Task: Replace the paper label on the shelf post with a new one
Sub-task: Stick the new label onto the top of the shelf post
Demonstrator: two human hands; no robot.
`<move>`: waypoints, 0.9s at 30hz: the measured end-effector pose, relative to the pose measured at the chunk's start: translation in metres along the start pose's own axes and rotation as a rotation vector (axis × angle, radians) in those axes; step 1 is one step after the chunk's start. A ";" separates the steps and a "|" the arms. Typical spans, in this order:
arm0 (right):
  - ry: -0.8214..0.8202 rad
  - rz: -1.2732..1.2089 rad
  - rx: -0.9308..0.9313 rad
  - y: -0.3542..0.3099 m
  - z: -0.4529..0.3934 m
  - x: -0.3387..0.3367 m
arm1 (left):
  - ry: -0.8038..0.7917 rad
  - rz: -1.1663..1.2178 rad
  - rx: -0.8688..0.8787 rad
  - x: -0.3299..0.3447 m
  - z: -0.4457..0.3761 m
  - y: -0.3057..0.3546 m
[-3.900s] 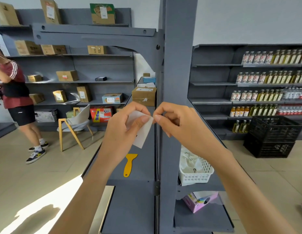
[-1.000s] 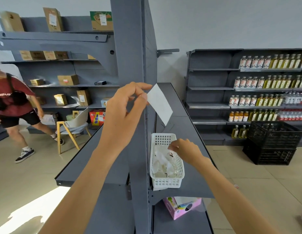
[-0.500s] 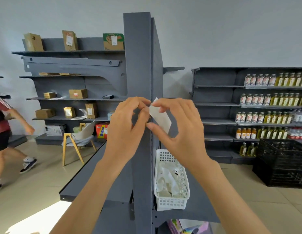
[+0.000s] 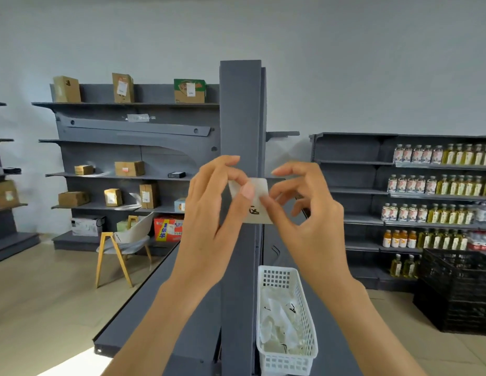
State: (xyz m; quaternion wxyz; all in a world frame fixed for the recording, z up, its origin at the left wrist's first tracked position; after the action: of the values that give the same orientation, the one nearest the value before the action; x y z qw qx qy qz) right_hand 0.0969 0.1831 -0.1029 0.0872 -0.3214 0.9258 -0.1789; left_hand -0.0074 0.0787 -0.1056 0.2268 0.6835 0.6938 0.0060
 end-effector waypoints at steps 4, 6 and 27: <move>0.035 -0.145 0.072 0.002 -0.023 0.004 | 0.067 0.143 -0.021 -0.009 -0.024 -0.014; 0.036 -0.181 0.088 0.002 -0.035 0.008 | 0.086 0.213 -0.051 -0.015 -0.041 -0.019; 0.029 -0.095 0.093 0.022 -0.144 0.022 | 0.077 0.169 0.044 -0.021 -0.151 -0.039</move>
State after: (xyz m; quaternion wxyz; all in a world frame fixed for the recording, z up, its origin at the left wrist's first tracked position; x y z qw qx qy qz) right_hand 0.0279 0.2247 0.0201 0.0800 -0.3581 0.9012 -0.2306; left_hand -0.0942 0.1020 0.0241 0.1838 0.7437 0.6417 0.0362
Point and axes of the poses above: each hand's wrist, its own z-axis away from the middle knuckle, its own x-axis out of the palm, y = z × x, the point moved 4 cm from there along -z, towards the middle knuckle, and after that the axes turned 15 degrees about -z, right-handed, at the moved point
